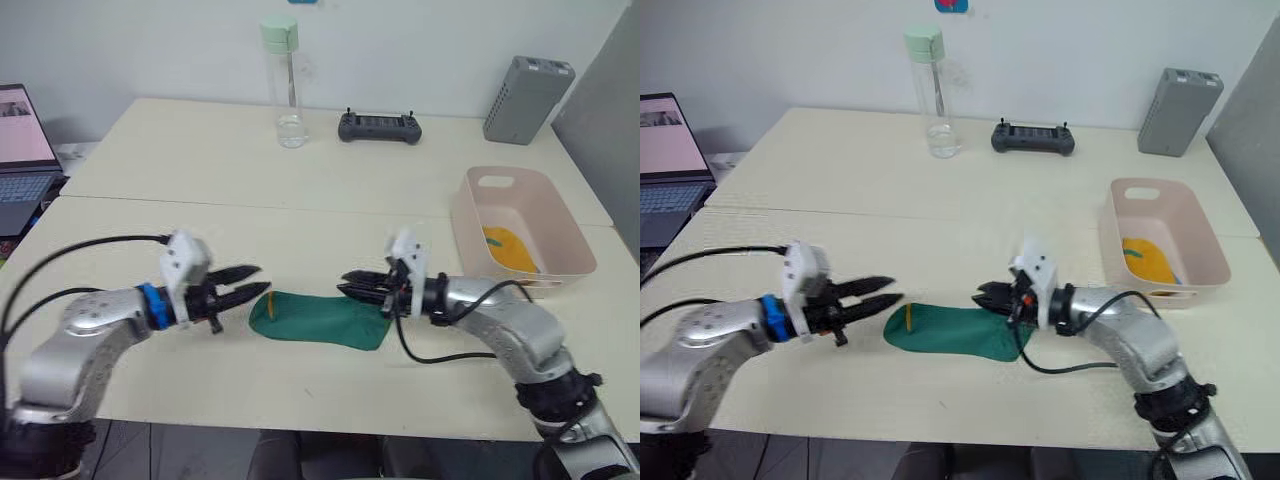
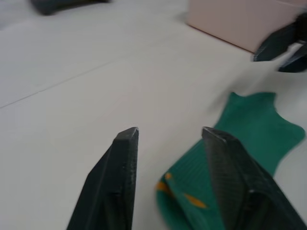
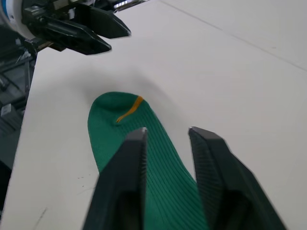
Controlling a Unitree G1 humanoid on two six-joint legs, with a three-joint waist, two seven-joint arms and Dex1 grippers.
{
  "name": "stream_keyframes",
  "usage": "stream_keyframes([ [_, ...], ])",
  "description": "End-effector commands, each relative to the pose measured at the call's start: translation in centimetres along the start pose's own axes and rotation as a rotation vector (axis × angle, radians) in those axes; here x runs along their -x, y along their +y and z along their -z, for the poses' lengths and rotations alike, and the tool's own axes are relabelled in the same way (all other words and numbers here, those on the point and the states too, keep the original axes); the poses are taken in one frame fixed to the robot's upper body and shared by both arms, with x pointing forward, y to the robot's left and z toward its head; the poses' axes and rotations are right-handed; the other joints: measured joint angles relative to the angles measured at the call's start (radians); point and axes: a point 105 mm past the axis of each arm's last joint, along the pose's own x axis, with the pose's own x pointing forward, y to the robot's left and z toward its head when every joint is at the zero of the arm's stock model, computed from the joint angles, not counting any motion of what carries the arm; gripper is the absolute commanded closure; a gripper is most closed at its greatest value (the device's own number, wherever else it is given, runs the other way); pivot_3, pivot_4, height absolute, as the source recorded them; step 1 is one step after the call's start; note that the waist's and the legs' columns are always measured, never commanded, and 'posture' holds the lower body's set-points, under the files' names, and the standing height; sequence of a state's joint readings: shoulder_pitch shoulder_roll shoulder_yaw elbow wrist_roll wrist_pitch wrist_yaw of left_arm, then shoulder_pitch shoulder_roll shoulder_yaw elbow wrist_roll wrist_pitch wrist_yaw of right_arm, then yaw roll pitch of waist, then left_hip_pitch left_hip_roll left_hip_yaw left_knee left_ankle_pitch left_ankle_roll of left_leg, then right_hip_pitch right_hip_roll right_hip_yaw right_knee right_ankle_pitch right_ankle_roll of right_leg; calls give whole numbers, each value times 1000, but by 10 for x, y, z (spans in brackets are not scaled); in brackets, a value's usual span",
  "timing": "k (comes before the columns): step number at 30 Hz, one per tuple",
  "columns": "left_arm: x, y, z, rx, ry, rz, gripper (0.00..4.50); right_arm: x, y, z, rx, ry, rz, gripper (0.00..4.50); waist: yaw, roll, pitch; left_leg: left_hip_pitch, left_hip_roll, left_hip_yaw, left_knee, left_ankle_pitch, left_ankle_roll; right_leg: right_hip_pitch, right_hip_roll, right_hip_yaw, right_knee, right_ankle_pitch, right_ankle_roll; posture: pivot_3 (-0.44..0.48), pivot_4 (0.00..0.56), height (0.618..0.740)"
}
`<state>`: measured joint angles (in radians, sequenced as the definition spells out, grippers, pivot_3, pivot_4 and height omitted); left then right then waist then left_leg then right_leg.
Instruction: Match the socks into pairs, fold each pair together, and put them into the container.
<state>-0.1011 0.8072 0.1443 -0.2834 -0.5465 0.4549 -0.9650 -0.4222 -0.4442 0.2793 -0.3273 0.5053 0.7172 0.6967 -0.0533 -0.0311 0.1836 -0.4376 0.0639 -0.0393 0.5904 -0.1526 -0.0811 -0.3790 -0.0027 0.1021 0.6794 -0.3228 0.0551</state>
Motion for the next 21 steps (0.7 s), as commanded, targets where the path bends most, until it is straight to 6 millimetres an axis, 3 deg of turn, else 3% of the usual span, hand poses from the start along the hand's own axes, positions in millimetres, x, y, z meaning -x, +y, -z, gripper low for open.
stream_keyframes([
  [1,-12,-4,20,-137,74,98,3745,-12,3,10,71,16,-43,4450,0,0,0,0,0,0,-1,0,0,-1,0,0,0,0,0,0,150,740],
  [3,-19,-3,31,-157,87,121,4412,-17,6,25,78,50,-61,4500,0,0,0,-1,1,-1,-2,0,0,-2,2,-1,1,0,0,0,150,740],
  [7,-16,2,54,-178,139,138,4463,-6,6,59,87,152,-61,4500,1,0,0,-2,1,-2,-2,0,0,-3,2,-1,2,-1,0,0,150,740],
  [10,-5,9,71,-154,173,111,4463,10,2,69,74,173,-27,4500,2,0,0,-2,1,-2,-2,0,0,-2,2,-1,2,-1,1,0,150,740],
  [13,3,13,79,-113,170,87,4463,22,-2,68,71,176,-1,4500,2,0,0,2,1,-2,-2,0,0,2,2,-1,2,-3,4,0,150,740],
  [17,3,11,74,-74,121,74,4463,35,-1,60,55,160,15,4500,-1,1,0,5,2,-2,-1,0,0,5,2,-1,2,-4,3,0,150,740],
  [21,4,7,59,-104,90,78,4463,40,-7,31,-22,63,86,4500,-3,1,0,4,2,-1,0,0,0,5,2,0,2,-2,6,0,150,740],
])
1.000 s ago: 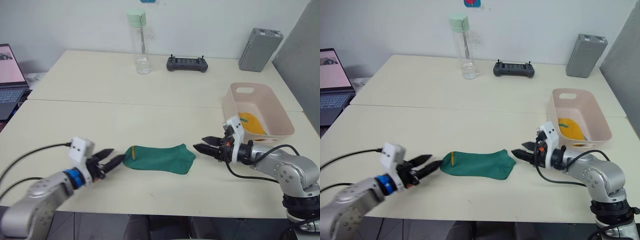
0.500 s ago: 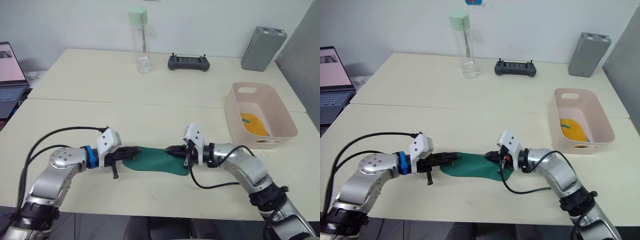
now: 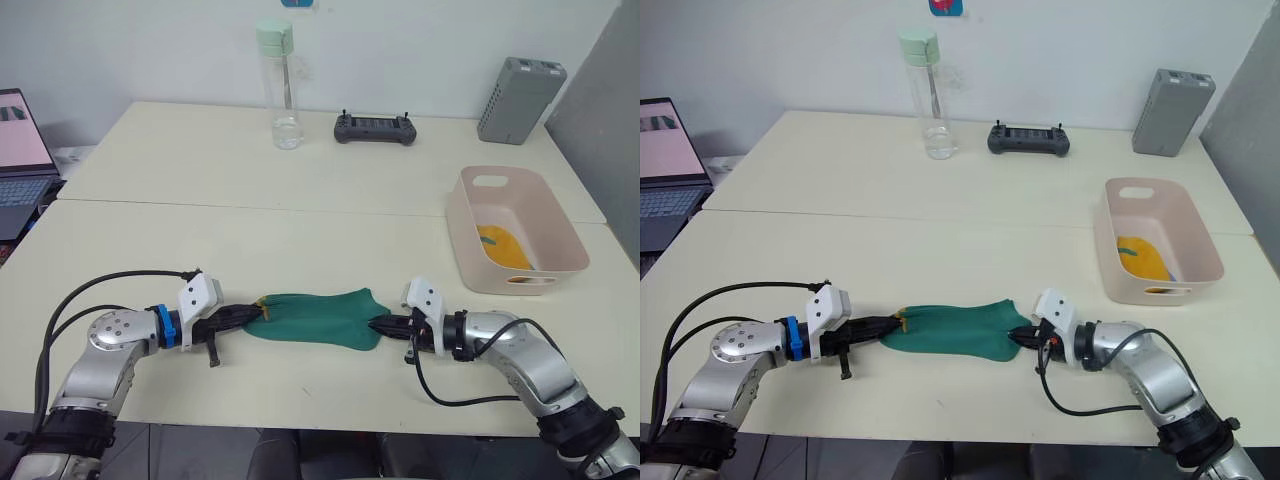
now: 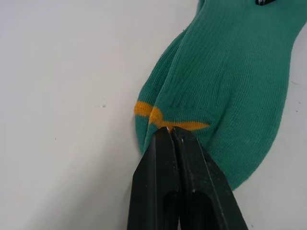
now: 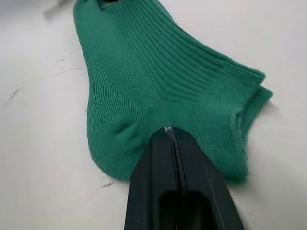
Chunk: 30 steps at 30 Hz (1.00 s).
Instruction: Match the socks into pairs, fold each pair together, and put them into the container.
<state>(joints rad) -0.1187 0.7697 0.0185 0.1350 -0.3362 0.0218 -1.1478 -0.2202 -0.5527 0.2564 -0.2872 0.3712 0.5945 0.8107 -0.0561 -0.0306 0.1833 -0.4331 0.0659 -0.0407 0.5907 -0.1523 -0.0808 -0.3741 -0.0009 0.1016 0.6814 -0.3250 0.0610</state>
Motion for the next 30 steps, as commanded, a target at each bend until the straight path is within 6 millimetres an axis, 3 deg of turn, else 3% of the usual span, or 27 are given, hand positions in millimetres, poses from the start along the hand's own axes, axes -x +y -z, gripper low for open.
stream_keyframes([
  [1,6,0,-15,-39,-21,-8,4492,13,1,-37,-13,-97,18,4320,0,0,0,0,0,0,0,0,0,0,0,0,0,0,0,0,150,740],
  [3,10,-1,-24,-64,-29,-8,4500,20,3,-43,-29,-98,12,3945,1,0,0,-1,0,0,0,0,0,0,0,0,0,0,0,0,150,740],
  [5,13,-4,-36,-92,-46,11,4500,22,1,-41,-40,-81,36,3274,1,0,0,-1,0,0,0,0,0,0,0,-1,0,0,-1,0,150,740],
  [9,10,-15,-65,-146,-94,74,4500,17,-13,-16,2,32,102,1855,6,0,0,-1,-1,0,0,0,0,-1,0,-1,-1,0,-1,0,150,740],
  [12,5,-19,-73,-162,-104,91,4500,9,-16,-7,-5,69,116,869,4,0,0,-1,-1,0,0,0,0,-1,-1,0,-1,0,-1,0,150,740],
  [13,3,-21,-76,-167,-112,98,4500,6,-18,-1,-15,95,131,346,3,0,0,-1,-1,0,0,0,0,-1,0,0,-1,0,0,0,150,740],
  [15,0,-25,-83,-176,-126,114,4500,2,-14,4,-47,105,117,30,1,0,0,-1,-1,0,0,0,0,-1,0,0,0,0,0,0,150,740],
  [18,-1,-30,-88,-193,-129,138,4500,2,-5,2,-83,91,92,30,-1,0,0,-1,0,0,0,0,0,0,0,0,0,0,0,0,150,740],
  [22,-1,-31,-88,-192,-126,142,4500,5,0,-6,-159,50,65,1336,0,0,0,-1,0,-1,0,0,0,0,0,-1,0,0,0,0,150,740],
  [30,-5,-36,-87,-189,-136,157,4500,11,-8,-20,-333,-18,59,4210,0,0,0,-1,-1,0,0,0,0,0,0,0,0,0,0,0,150,740],
])
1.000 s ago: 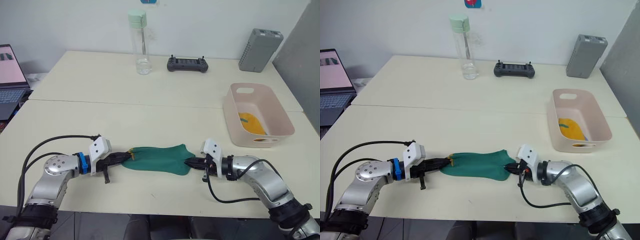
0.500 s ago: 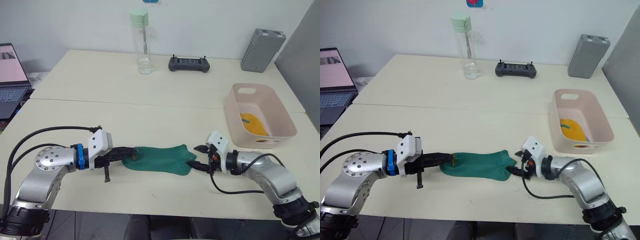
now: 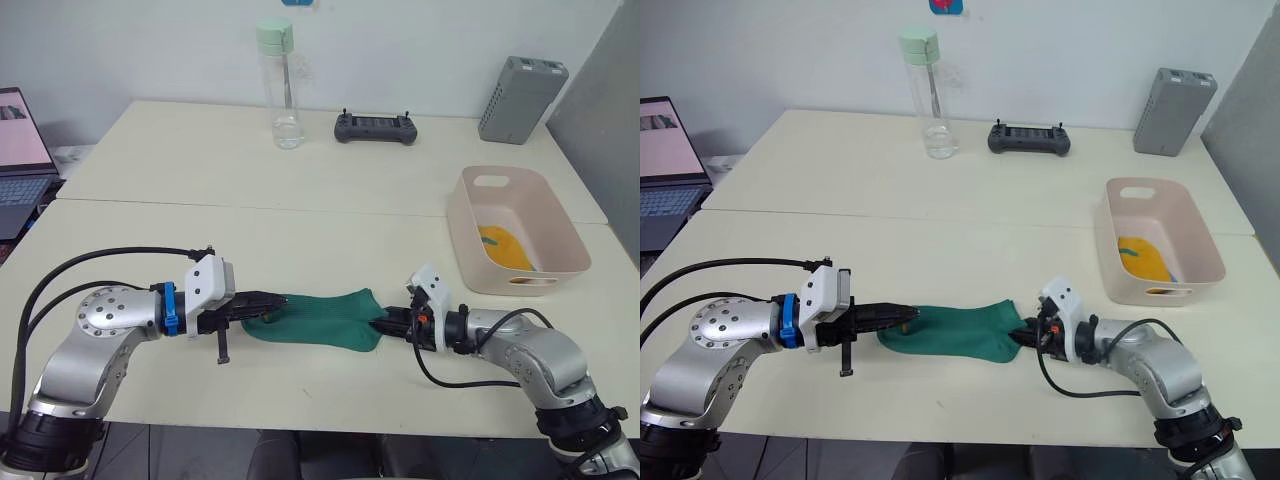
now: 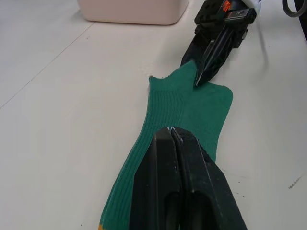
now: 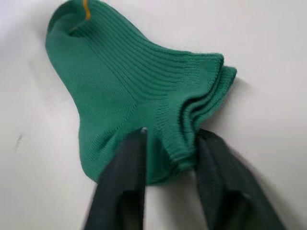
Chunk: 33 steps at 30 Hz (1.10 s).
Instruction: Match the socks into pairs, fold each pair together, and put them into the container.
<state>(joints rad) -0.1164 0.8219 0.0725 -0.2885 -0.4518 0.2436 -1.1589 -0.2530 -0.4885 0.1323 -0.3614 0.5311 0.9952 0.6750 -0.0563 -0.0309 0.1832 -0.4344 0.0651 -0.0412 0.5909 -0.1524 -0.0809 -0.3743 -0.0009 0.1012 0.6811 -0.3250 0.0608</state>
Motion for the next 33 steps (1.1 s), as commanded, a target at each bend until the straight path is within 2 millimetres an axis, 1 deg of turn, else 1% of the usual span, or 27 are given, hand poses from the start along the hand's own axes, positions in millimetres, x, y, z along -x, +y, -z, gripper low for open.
stream_keyframes([
  [1,-5,-5,-8,-34,-23,28,4500,9,0,-21,-75,-76,-27,4457,0,0,0,0,0,0,0,0,0,0,0,0,0,0,0,0,150,740],
  [4,-11,-8,-9,-26,-28,54,4500,16,-3,-27,-108,-70,-48,4457,0,0,0,0,0,0,0,0,0,0,0,0,0,0,0,0,150,740],
  [6,-19,-8,-10,-13,-45,52,4500,22,-6,-28,-104,-44,-64,4457,2,0,0,0,0,0,0,0,0,0,0,0,0,0,0,0,150,740],
  [8,-39,-9,-7,-17,-49,68,4500,29,-18,-30,-101,-23,-57,4457,10,0,0,0,-1,0,0,0,0,0,0,0,0,0,0,0,150,740],
  [10,-59,-8,-4,-3,-52,70,4500,32,-24,-31,-101,-6,-62,4457,16,1,0,0,-1,0,2,0,0,1,0,1,0,1,1,0,150,740],
  [12,-70,-4,-3,-9,-67,57,4500,33,-25,-32,-101,2,-74,4457,16,1,0,0,-1,0,2,0,0,1,0,1,-1,1,2,0,150,740],
  [14,-79,-6,3,-7,-61,67,4500,33,-25,-34,-98,-1,-80,4457,13,1,0,0,0,-1,2,0,0,1,1,1,0,1,2,0,150,740],
  [20,-90,-4,22,-6,-1,66,4500,39,-26,-40,-80,6,-93,4457,4,1,0,-1,0,-2,1,0,0,1,2,1,0,2,0,0,150,740],
  [23,-95,-6,28,2,13,84,4500,40,-26,-41,-77,5,-94,4457,4,1,0,-1,0,-2,2,0,0,1,2,1,0,2,1,0,150,740],
  [27,-112,-5,37,38,22,77,4500,38,-17,-46,-81,-17,-136,4457,7,1,0,-1,-1,-2,3,0,1,1,2,1,0,2,1,0,150,740],
  [29,-116,-5,46,52,58,73,4500,37,-2,-56,-98,-55,-211,4457,6,1,0,-1,-1,-3,3,0,1,2,2,1,0,2,2,0,150,740],
  [31,-117,-6,50,66,71,77,4500,36,10,-64,-110,-90,-275,4457,6,2,0,-1,-1,-3,3,0,1,2,3,0,1,2,1,0,150,740],
  [32,-117,-8,50,69,71,82,4500,34,17,-68,-118,-113,-304,4457,6,2,0,-1,-1,-3,3,0,1,2,3,0,1,2,1,0,150,740],
  [33,-117,-10,52,86,71,76,4500,28,28,-71,-139,-140,-358,4457,6,2,0,-1,-1,-4,3,0,1,2,3,0,1,3,1,0,150,740],
])
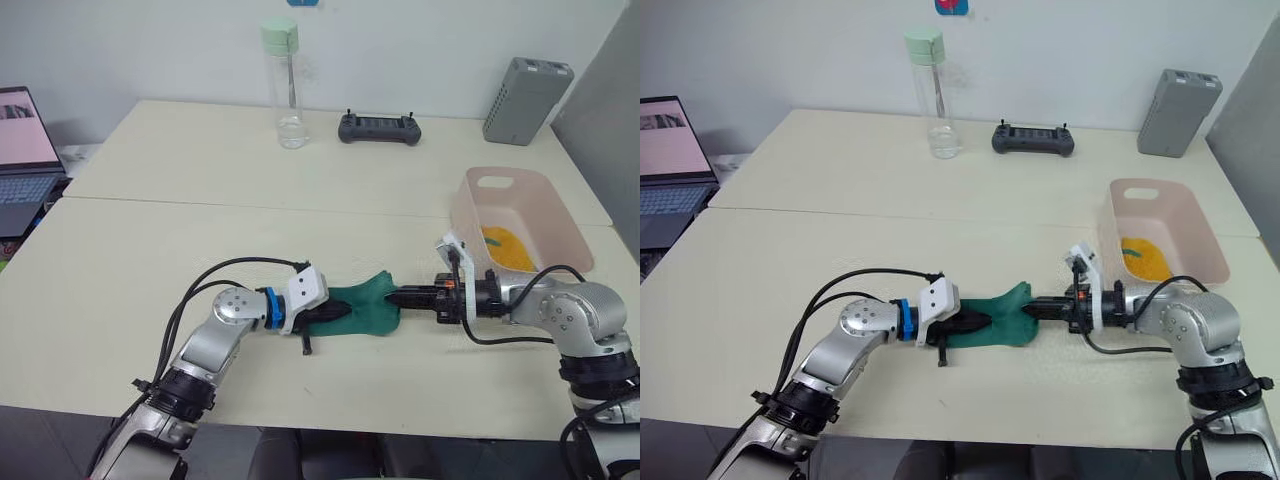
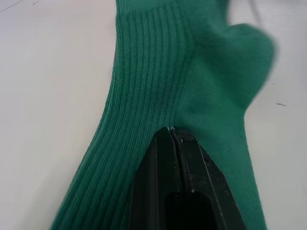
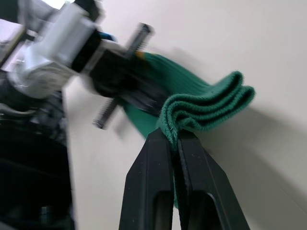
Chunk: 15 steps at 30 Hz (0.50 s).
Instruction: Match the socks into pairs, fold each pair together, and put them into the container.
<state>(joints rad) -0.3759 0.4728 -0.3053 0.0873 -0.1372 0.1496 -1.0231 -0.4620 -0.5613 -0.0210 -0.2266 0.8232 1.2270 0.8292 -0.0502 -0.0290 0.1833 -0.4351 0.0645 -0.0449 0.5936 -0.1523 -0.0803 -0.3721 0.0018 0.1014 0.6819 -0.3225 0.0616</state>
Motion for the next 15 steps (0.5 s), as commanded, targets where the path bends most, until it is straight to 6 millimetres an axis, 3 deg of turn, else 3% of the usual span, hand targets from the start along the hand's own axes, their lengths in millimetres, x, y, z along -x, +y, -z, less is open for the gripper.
stream_keyframes([
  [1,-2,-7,12,50,31,-1,4500,-12,34,-19,14,-95,-153,4457,-1,0,0,0,0,0,0,0,0,0,0,0,0,0,0,0,150,740],
  [7,8,-14,5,118,-11,-17,4500,-44,44,-9,-27,-102,-179,4457,-2,0,0,0,0,-1,0,0,0,1,0,-1,0,0,0,0,150,740],
  [11,50,-7,-3,172,13,-36,4500,-64,42,-11,-28,-100,-166,4457,-15,1,0,0,2,-2,-1,0,0,-1,2,-1,1,0,0,0,150,740],
  [15,103,12,-10,158,75,-146,4500,-89,37,-7,9,-56,-140,4457,-19,2,1,0,3,-4,-1,0,0,-2,4,-2,2,-2,0,0,150,740],
])
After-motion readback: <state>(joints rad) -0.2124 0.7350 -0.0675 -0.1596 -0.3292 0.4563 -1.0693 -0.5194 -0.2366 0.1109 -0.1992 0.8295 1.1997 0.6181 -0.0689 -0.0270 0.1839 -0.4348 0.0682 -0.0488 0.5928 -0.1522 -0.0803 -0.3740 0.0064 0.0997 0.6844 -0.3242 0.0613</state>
